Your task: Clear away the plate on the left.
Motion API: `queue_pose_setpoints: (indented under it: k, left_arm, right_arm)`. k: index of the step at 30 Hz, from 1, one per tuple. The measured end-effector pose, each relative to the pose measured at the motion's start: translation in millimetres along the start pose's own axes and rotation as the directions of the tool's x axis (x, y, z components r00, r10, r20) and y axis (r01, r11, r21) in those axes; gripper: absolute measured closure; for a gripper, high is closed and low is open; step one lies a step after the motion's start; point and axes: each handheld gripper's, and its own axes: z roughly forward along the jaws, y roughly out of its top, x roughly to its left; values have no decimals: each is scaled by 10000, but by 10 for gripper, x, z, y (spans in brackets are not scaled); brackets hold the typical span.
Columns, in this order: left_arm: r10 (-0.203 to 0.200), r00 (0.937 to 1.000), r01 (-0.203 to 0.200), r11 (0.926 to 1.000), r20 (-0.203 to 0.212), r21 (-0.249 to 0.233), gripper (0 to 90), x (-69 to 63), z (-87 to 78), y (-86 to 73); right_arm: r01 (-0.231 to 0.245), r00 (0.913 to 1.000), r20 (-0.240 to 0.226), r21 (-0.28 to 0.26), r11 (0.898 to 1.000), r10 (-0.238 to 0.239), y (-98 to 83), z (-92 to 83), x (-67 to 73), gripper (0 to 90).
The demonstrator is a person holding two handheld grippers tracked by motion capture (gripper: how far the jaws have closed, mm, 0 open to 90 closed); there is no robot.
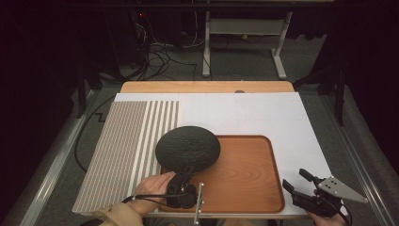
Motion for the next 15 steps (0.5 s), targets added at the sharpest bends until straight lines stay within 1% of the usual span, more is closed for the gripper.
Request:
queue_pose_setpoints:
  k: [1, 5, 8, 12, 15]
  left_arm:
    - [27, 10000, -27, 10000, 26, 40, 795, -6, -7, 15]
    - [27, 10000, -25, 9997, 70, -242, 789, -36, -18, 64]
    - [28, 9998, -22, 9995, 186, -316, 783, -58, -16, 106]
    - [307, 9991, -293, 9985, 294, -469, 784, -99, -18, 152]
    - [431, 9985, -410, 9973, 348, -607, 785, -130, -26, 190]
  right_arm:
    - [11, 10000, -11, -6, 10000, -11, 0, 1, 0, 254]
    - [9, 10000, -30, -10, 10000, -9, 0, 1, 0, 254]
    - [37, 10000, -54, 27, 10000, -37, 1, 1, 4, 254]
    - [17, 10000, -62, 6, 10000, -17, 0, 2, 2, 254]
    - [-8, 10000, -78, 41, 10000, 8, 0, 3, 2, 253]
